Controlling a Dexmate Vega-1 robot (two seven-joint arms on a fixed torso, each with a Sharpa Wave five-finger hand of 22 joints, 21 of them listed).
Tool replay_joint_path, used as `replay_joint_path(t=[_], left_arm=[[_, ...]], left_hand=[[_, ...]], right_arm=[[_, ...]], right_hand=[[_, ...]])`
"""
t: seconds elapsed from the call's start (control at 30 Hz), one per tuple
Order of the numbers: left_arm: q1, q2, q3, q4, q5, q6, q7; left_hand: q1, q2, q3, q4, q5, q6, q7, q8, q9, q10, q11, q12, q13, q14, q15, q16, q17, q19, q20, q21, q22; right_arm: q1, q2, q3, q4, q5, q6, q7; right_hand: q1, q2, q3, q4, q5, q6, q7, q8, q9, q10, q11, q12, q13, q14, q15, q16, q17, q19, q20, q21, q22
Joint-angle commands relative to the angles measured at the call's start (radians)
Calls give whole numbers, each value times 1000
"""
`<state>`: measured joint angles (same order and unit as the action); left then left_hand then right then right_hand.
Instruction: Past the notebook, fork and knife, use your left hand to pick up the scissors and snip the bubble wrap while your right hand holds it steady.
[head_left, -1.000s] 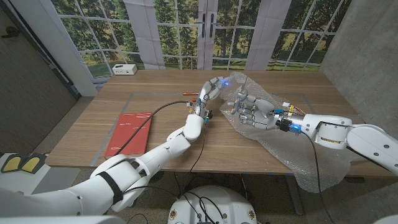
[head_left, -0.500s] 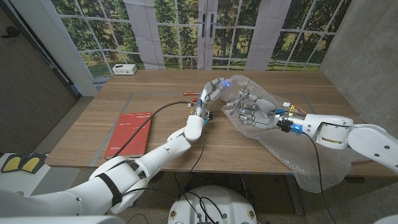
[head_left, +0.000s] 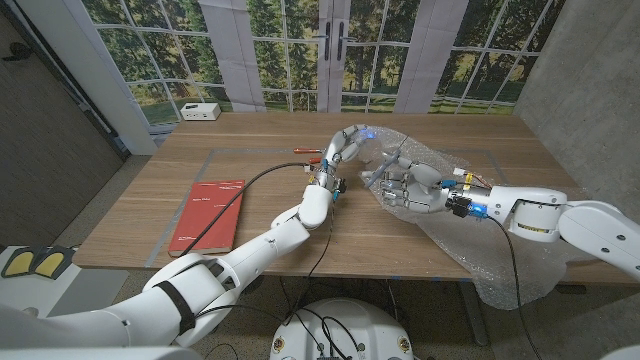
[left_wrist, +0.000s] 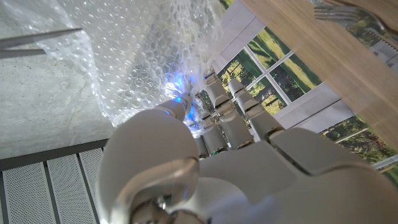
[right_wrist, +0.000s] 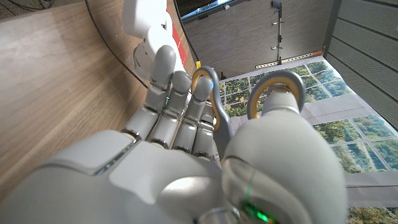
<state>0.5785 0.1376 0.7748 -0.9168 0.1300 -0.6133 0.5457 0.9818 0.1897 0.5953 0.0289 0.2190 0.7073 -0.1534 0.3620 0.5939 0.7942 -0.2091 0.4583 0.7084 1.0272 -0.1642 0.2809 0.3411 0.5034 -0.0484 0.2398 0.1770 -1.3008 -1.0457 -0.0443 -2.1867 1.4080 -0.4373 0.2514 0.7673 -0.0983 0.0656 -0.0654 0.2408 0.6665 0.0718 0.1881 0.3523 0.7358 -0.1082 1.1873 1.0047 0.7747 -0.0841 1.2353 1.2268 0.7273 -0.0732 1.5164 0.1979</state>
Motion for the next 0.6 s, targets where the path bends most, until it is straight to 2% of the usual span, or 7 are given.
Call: replay_joint_path(t=[0.03, 0.6], left_arm=[[2, -6, -7, -12, 0, 2, 4], [-14, -22, -20, 3, -17, -17, 9]], left_hand=[[-5, -5, 7, 3, 0, 14, 3, -3, 0, 11, 2, -4, 2, -5, -71, -4, 1, 4, -31, -3, 1], [-6, -5, 8, -2, -2, 17, 1, -11, -12, 17, 2, -13, 4, -2, -71, -5, 4, 8, -24, -7, 2]], right_arm=[[11, -5, -16, 11, 1, -4, 28], [36, -11, -36, 23, -6, -3, 50]], right_hand=[[2, 15, -3, -1, 11, 8, 11, -1, -2, -1, 2, 5, 2, -8, -129, 6, -1, 8, -75, -4, 4], [7, 25, -3, 1, 16, 5, 10, -1, -20, -3, 2, 7, 2, -10, -128, 9, 0, 8, -76, -6, 4]])
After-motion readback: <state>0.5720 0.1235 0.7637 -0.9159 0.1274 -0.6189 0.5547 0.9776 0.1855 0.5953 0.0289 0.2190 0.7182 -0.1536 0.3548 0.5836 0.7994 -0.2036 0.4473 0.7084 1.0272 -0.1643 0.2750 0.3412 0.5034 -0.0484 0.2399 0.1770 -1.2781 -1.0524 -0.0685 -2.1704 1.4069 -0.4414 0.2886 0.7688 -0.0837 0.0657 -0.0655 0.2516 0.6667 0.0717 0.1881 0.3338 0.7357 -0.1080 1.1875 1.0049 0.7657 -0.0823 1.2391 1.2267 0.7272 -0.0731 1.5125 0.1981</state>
